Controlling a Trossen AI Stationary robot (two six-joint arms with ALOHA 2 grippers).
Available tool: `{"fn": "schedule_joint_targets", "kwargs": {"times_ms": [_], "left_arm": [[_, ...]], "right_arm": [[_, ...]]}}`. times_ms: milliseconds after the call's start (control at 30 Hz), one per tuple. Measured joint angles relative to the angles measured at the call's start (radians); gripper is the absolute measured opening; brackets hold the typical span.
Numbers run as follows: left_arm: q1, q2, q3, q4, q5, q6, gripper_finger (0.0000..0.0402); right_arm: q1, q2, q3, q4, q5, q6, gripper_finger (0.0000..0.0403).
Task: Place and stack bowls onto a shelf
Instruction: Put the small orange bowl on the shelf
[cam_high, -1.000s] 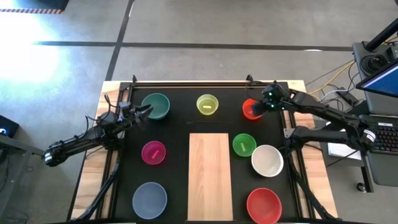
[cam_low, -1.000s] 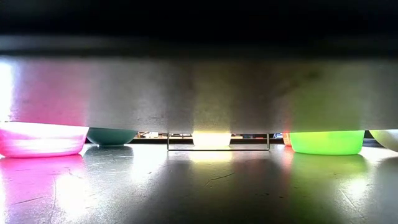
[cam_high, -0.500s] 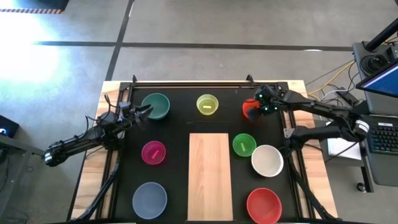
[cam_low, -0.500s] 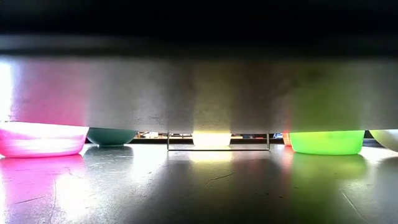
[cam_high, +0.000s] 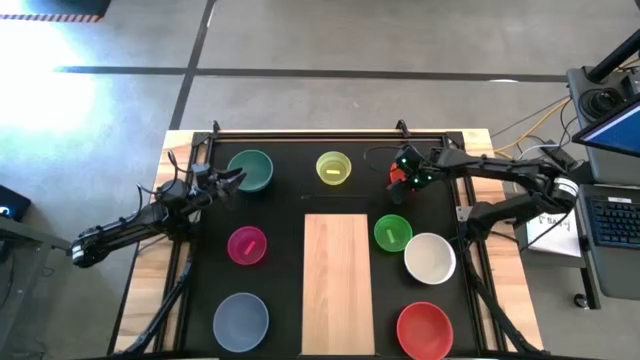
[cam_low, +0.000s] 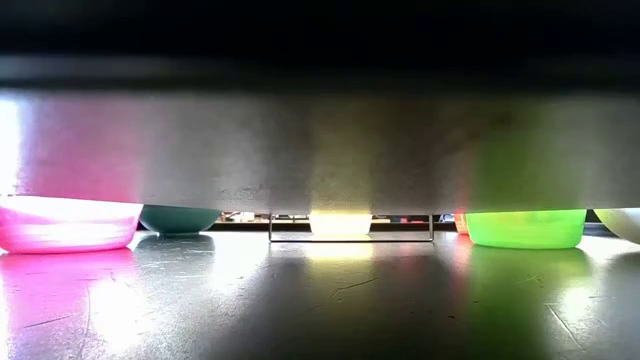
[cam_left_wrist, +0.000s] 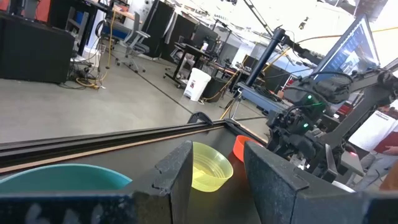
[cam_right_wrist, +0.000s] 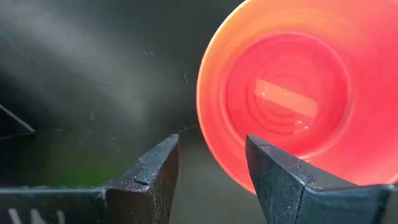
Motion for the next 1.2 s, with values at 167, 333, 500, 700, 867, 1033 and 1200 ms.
{"fn": "schedule_joint_targets", "kwargs": {"times_ms": [167, 333, 500, 700, 867, 1033, 1200], "left_arm": [[0.0, 0.0, 0.0, 0.0, 0.0, 0.0, 0.0126], [0.0, 0.0, 0.0, 0.0, 0.0, 0.0, 0.0126], [0.0, 0.0, 0.0, 0.0, 0.0, 0.0, 0.0126], [0.0, 0.0, 0.0, 0.0, 0.0, 0.0, 0.0126], [0.0, 0.0, 0.0, 0.0, 0.0, 0.0, 0.0126], [0.0, 0.0, 0.0, 0.0, 0.0, 0.0, 0.0126], [0.0, 0.0, 0.0, 0.0, 0.0, 0.0, 0.0126]], "right_arm": [[0.0, 0.06, 0.0, 0.007, 0.0, -0.028, 0.0172], [0.0, 0.099, 0.0, 0.011, 0.0, -0.032, 0.0137], [0.0, 0.117, 0.0, 0.017, 0.0, -0.036, 0.005], [0.0, 0.099, 0.005, 0.012, 0.01, -0.04, 0.0011], [0.0, 0.05, 0.076, -0.015, 0.022, -0.039, 0.0008], [0.0, 0.005, 0.195, -0.062, 0.066, -0.124, 0.0008], [0.009, -0.012, 0.339, -0.059, 0.196, -0.2, 0.0008]]}}
